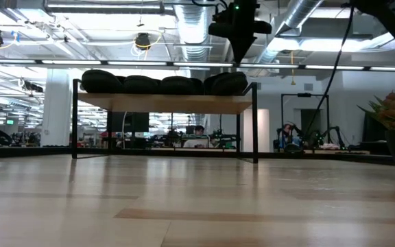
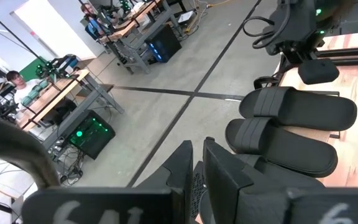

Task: Pick and place slides into the shelf
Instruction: Adjust the black slippers on the shelf

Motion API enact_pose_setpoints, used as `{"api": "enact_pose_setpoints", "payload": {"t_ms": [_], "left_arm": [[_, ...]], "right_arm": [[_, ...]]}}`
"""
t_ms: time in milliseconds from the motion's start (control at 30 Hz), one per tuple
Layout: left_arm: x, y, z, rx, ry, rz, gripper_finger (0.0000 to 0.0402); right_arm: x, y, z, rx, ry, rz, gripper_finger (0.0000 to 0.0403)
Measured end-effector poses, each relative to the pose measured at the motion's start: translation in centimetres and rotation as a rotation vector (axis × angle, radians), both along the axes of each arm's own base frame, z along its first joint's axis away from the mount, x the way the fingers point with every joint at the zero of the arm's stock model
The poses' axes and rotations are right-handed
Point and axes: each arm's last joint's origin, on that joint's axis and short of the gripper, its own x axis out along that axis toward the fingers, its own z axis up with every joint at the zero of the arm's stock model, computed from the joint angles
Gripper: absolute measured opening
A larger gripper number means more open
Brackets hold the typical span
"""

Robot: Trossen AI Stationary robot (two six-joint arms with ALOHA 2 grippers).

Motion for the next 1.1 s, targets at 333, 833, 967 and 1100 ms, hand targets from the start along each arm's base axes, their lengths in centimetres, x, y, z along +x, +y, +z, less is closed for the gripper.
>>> {"api": "enact_pose_setpoints", "payload": {"t_ms": [333,833,967,1100], "left_arm": [[0.0,0.0,0.0,0.0,0.0,0.0,0.0029],[0.0,0.0,0.0,-0.01,-0.005,-0.005,0.0029],[0.0,0.0,0.0,-0.019,-0.011,-0.009,0.0029],[0.0,0.0,0.0,-0.02,-0.012,-0.008,0.0029]], "right_arm": [[-0.6,-1.7,-0.2,0.112,-0.059,-0.055,0.0],[-1.3,-3.0,-0.9,0.136,-0.01,-0.049,0.0],[-3.7,-2.8,0.9,0.085,-0.036,-0.074,0.0],[-6.1,-1.5,3.1,0.002,-0.226,-0.058,0.0]]}}
